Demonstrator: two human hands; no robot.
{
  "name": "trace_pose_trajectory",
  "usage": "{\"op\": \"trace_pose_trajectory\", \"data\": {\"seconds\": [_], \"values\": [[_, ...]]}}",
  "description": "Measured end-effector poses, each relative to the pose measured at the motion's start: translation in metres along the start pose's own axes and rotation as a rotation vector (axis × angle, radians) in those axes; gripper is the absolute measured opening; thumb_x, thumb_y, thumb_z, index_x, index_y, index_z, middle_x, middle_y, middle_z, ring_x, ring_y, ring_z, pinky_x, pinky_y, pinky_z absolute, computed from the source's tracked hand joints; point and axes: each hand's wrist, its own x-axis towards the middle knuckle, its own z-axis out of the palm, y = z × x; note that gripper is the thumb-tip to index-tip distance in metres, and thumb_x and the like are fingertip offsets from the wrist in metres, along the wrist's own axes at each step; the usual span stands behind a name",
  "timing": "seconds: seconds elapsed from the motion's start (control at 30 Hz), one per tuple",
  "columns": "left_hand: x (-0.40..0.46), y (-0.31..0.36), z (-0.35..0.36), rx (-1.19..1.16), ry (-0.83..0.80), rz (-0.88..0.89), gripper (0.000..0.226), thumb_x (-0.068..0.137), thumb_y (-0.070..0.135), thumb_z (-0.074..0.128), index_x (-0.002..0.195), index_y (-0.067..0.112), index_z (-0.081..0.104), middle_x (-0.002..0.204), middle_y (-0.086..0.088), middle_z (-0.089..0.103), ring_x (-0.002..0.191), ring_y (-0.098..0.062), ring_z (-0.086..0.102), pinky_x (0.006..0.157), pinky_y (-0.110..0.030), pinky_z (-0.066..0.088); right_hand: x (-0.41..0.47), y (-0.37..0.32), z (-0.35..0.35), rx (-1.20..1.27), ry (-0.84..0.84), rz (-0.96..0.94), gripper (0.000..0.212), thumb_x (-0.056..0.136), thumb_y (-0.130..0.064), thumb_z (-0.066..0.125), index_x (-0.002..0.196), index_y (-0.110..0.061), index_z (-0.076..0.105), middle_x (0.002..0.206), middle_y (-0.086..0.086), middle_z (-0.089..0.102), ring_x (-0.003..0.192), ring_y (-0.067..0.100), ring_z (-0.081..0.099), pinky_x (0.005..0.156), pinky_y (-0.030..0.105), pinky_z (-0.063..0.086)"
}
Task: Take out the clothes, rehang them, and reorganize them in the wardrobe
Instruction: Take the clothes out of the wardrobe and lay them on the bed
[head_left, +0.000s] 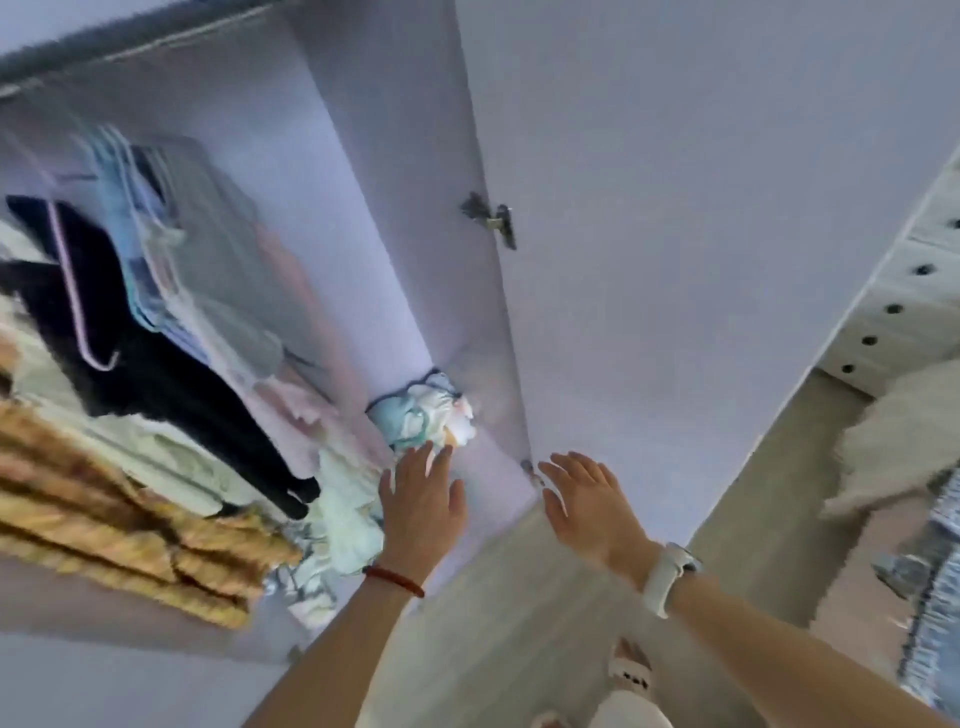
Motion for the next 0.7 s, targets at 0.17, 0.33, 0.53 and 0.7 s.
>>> {"op": "trace_pose_trajectory", "data": {"seconds": [0.17, 0.33, 0.53, 0.7], "values": [[0.013, -0.098, -0.059, -0.078, 0.181, -0.214, 0.047, 0.095, 0.028, 0.040, 0.140, 0.017, 0.036, 0.149, -0.004, 0.029, 0.138, -0.018, 0.025, 0.109, -0.037, 0.024, 0.080, -0.093, 0.007, 0.041, -0.017, -0.234, 0.040, 0.095, -0.026, 0.037, 0.134, -0.018, 0.041, 0.140, 0.001, 0.043, 0.129, 0.018, 0.037, 0.104, 0.028, 0.026], [0.038, -0.164, -0.127, -0.125, 0.478, -0.325, 0.038, 0.091, 0.017, 0.053, 0.128, 0.010, 0.052, 0.137, -0.011, 0.045, 0.126, -0.030, 0.039, 0.098, -0.045, 0.031, 0.167, -0.182, 0.003, 0.182, 0.010, -0.359, 0.034, 0.094, -0.019, 0.042, 0.126, -0.012, 0.052, 0.127, 0.008, 0.055, 0.116, 0.025, 0.049, 0.096, 0.028, 0.030], [0.106, -0.222, -0.188, 0.008, 0.691, -0.295, 0.037, 0.089, 0.016, 0.055, 0.125, 0.008, 0.055, 0.134, -0.013, 0.050, 0.129, -0.029, 0.040, 0.102, -0.047, 0.027, 0.273, -0.285, -0.010, 0.530, 0.026, -0.407, 0.024, 0.092, -0.007, 0.043, 0.105, 0.003, 0.061, 0.108, 0.021, 0.061, 0.101, 0.033, 0.056, 0.087, 0.030, 0.040], [0.155, -0.252, -0.193, 0.069, 0.478, -0.363, 0.046, 0.097, 0.030, 0.036, 0.143, 0.023, 0.031, 0.152, 0.002, 0.025, 0.143, -0.014, 0.008, 0.112, -0.046, 0.004, 0.337, -0.343, -0.008, 0.635, -0.075, -0.387, 0.026, 0.092, -0.031, 0.049, 0.097, -0.006, 0.054, 0.090, 0.008, 0.055, 0.088, 0.025, 0.055, 0.073, 0.027, 0.039]]}}
